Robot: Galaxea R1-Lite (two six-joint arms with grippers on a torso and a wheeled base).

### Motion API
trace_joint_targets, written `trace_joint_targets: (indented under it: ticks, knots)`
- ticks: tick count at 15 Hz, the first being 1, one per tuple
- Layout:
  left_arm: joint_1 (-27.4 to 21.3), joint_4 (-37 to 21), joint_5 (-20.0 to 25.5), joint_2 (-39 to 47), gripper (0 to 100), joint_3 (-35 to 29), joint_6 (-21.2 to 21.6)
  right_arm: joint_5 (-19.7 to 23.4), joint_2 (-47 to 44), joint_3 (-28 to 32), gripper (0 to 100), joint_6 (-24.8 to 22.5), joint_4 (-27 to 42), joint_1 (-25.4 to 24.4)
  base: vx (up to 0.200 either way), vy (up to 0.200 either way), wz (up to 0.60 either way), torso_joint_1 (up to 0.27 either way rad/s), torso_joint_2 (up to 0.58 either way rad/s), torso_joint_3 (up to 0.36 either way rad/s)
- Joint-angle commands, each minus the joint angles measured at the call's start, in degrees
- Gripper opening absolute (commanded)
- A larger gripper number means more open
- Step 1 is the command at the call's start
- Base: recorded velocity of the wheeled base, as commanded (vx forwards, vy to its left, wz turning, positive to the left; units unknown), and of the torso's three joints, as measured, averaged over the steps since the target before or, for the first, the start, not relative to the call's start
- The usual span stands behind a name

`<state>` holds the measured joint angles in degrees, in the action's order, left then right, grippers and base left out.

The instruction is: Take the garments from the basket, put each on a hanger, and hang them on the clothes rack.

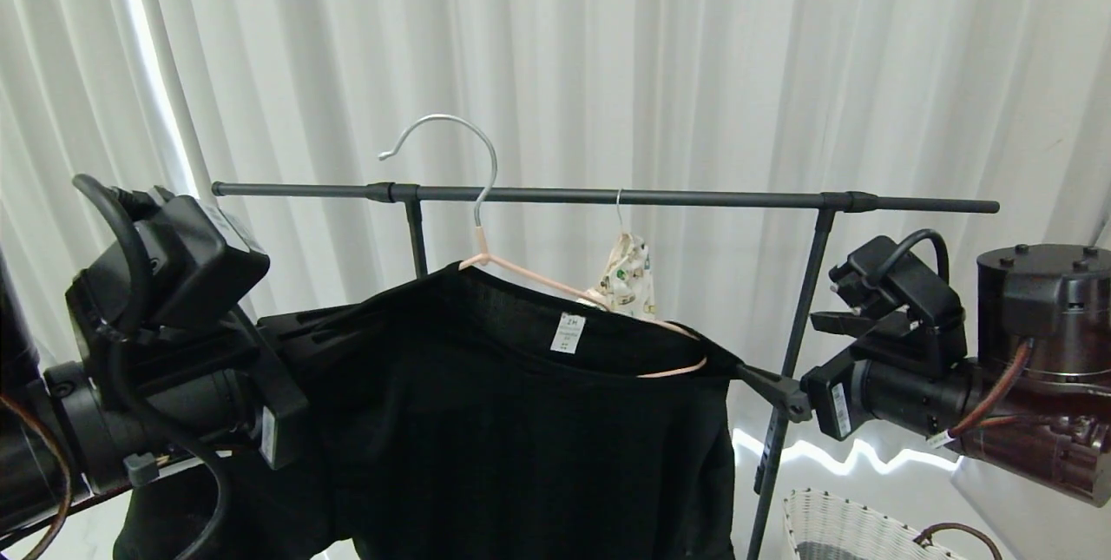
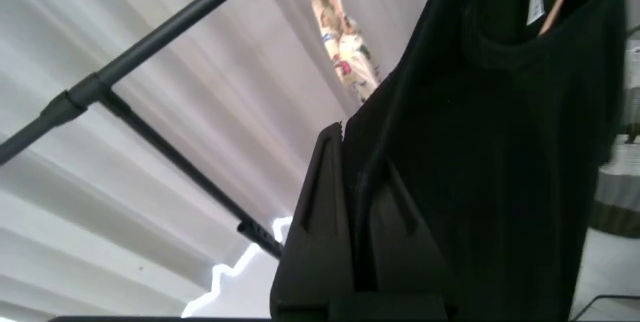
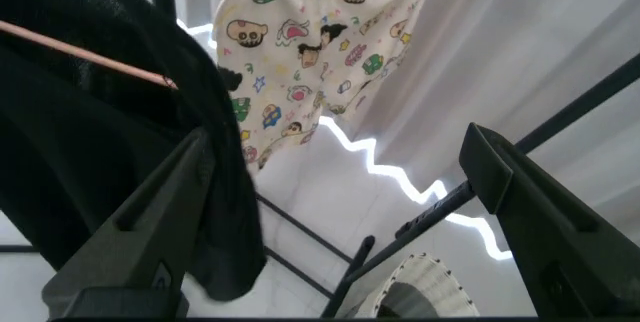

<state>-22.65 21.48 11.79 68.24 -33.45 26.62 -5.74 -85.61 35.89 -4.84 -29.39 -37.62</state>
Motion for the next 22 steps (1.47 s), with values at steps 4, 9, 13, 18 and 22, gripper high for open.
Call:
trace_joint_targets:
  ticks: [4, 9, 13, 18, 22]
  knots:
    - [-0.3, 1.2, 0.1, 0.1, 0, 0.6, 0.5, -0.1, -1.7, -0.3, 100, 0.1, -0.1, 0.3, 0.0, 0.0, 0.0, 0.0, 0.0, 0.0]
    - [0.7, 6.1, 0.1, 0.4, 0, 5.0, 2.6, -0.1, -1.3, -0.2, 100, -0.1, -0.1, 5.5, 0.0, 0.0, 0.0, 0.0, 0.0, 0.0]
    - [1.6, 6.9, 0.1, 0.6, 0, 6.1, 4.2, -0.1, -1.3, 0.0, 100, -0.2, -0.1, 6.4, 0.0, 0.0, 0.0, 0.0, 0.0, 0.0]
    - [1.5, 6.9, 0.1, 1.1, 0, 5.6, 4.2, 2.9, -1.2, 0.3, 100, -4.0, -0.2, 5.1, 0.0, 0.0, 0.0, 0.0, 0.0, 0.0]
    - [1.4, 6.9, 0.3, 1.2, 0, 5.6, 4.0, 4.2, 0.1, 1.6, 100, -5.0, 0.4, 3.2, 0.0, 0.0, 0.0, 0.0, 0.0, 0.0]
